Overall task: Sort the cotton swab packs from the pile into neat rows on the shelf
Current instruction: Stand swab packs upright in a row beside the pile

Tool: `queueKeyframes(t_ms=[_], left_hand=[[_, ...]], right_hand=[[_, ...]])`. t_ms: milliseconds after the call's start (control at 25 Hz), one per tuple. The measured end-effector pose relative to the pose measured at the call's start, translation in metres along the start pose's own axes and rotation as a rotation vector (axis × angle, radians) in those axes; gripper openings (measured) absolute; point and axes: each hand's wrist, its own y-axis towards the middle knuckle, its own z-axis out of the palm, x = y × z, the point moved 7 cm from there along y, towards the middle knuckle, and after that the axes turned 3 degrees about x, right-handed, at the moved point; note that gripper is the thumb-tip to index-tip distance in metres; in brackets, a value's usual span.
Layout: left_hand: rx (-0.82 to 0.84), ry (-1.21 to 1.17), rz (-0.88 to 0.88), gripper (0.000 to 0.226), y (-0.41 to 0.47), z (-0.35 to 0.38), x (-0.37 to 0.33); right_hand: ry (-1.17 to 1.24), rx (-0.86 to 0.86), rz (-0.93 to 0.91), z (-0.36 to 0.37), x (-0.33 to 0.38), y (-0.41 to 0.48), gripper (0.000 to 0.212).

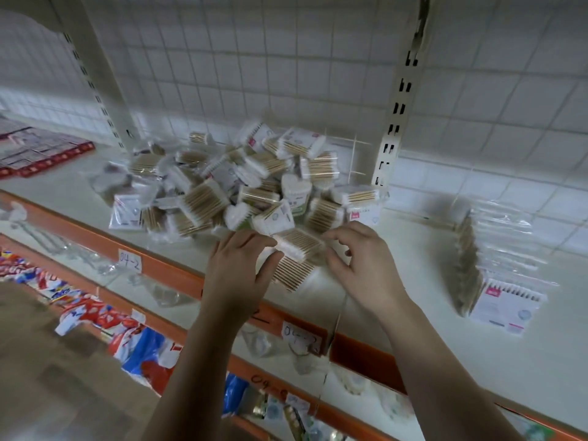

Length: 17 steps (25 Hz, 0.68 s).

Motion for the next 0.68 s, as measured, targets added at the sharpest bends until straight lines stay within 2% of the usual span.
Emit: queueKeyframes(t_ms=[280, 680], left_hand=[[0.035, -0.009, -0.007, 0.038, -0.009, 0.001, 0.022], [0.057, -0.042, 0.017, 0.035, -0.008, 0.004, 0.036]], right_hand=[[-0.067, 0.141, 0.069, 0.049, 0.008, 0.013, 0.029], [-0.066, 0.165, 0.144, 0.067, 0.006, 0.026, 0.037]])
